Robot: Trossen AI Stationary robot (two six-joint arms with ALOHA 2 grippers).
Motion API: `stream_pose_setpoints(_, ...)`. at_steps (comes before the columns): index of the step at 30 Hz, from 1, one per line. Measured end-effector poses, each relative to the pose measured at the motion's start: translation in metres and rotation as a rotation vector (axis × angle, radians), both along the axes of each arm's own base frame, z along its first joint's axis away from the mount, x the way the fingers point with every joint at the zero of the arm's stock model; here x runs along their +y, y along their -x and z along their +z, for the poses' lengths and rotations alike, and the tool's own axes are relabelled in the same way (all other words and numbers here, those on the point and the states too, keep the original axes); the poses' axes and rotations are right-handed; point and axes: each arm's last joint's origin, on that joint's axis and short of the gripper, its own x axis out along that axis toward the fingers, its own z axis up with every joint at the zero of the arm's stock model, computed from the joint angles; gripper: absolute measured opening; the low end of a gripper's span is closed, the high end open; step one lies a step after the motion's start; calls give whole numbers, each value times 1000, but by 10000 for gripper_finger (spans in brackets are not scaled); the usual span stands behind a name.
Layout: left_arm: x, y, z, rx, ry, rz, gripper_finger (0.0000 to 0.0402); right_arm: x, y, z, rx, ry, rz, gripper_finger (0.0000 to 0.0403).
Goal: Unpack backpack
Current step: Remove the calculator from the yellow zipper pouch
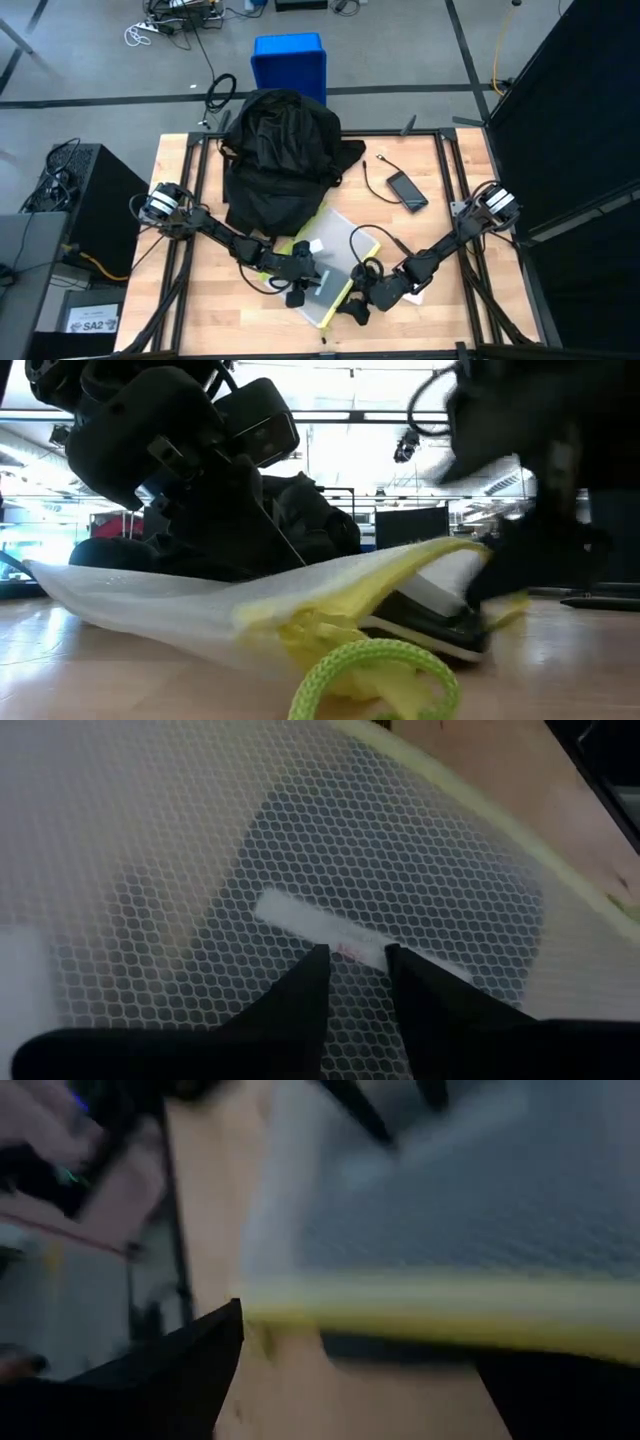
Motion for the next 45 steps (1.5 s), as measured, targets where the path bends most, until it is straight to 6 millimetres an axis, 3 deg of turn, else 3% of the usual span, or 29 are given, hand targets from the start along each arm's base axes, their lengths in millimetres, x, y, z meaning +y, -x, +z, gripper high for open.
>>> stream_pose_setpoints(6,0,0,0,3,-1,-1,87,3,-5,9,-101,10,35,351)
stream_pose_setpoints(16,0,1,-1,7,0,-3,87,-8,-2,-1,59,42,127,350)
stream_pose_setpoints(26,0,1,-1,9,0,-3,87,-38,3,35,92,139,135,352)
stream_pose_setpoints(33,0,1,-2,11,-2,-3,87,-52,16,24,297,204,99,346)
stream_pose_setpoints(40,0,1,-2,12,-2,-3,87,-54,13,21,322,159,151,348)
stream_pose_setpoints(45,0,1,-2,11,-2,-1,87,-51,14,14,333,227,219,344)
